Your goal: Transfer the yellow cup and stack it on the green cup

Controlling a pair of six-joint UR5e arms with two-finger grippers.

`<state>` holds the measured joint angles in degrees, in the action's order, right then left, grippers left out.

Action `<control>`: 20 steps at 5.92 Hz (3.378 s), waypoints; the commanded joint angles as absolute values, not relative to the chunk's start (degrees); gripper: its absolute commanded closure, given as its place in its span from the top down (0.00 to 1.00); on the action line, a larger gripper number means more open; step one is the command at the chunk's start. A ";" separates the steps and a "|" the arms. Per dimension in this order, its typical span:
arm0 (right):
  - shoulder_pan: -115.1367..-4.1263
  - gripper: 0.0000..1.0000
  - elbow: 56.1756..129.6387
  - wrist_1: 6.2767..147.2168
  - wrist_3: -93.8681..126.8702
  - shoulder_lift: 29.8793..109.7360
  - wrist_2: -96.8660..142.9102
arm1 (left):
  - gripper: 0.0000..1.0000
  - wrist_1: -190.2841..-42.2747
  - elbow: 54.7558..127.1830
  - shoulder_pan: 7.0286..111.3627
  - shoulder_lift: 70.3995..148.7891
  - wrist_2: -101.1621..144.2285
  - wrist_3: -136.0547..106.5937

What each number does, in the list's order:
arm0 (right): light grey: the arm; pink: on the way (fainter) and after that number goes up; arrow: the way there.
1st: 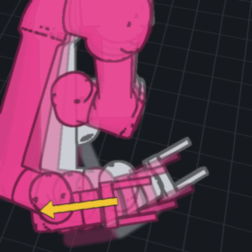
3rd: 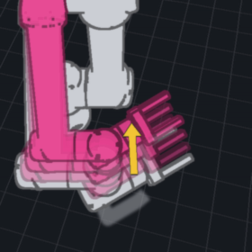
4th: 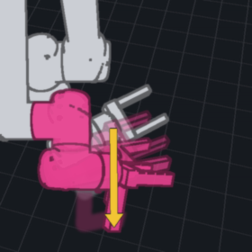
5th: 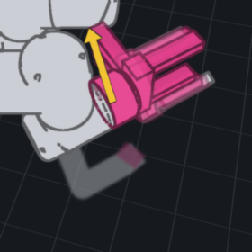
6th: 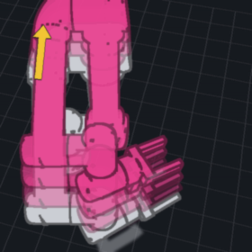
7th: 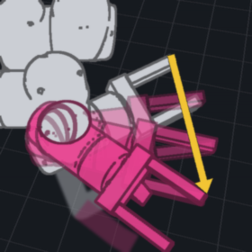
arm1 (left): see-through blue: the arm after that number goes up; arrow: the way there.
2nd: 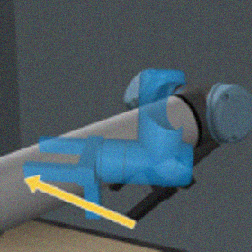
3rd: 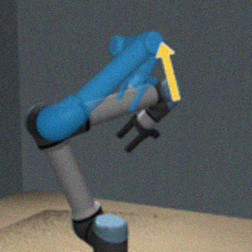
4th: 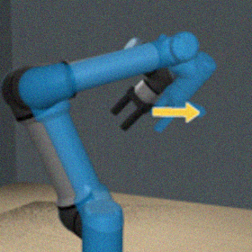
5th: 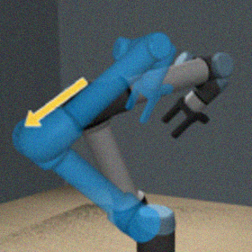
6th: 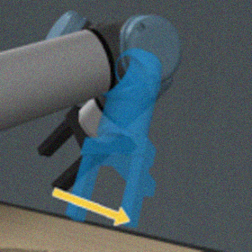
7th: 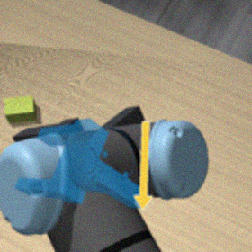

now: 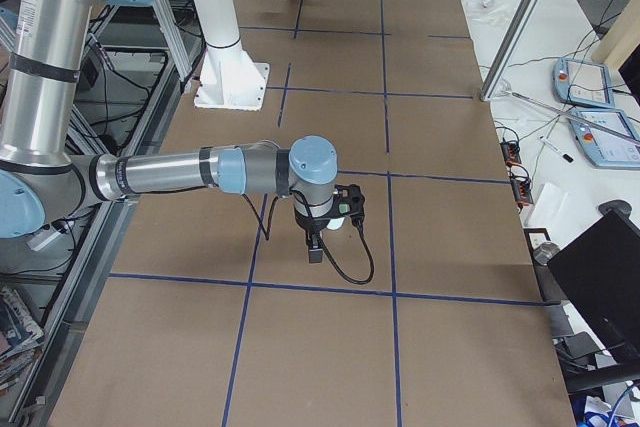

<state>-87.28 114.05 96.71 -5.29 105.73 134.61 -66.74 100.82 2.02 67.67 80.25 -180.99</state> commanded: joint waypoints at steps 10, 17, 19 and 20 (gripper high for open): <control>-87.19 1.00 112.51 96.77 -4.92 106.26 135.00 | 0.58 -131.01 84.99 55.73 78.66 51.76 -92.54; -87.19 1.00 112.41 96.68 -5.19 105.47 138.22 | 0.41 -166.46 81.90 78.58 91.55 100.46 -53.62; -87.01 1.00 112.50 96.59 -4.57 104.51 143.43 | 0.42 -167.42 83.48 75.44 101.66 100.11 -41.77; -86.58 1.00 112.41 96.68 -3.96 101.28 143.09 | 0.42 -166.65 86.89 68.80 102.56 98.63 -47.40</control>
<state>-86.89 112.45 96.62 -4.42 103.59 142.80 -166.94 84.27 73.78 100.81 99.64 -44.72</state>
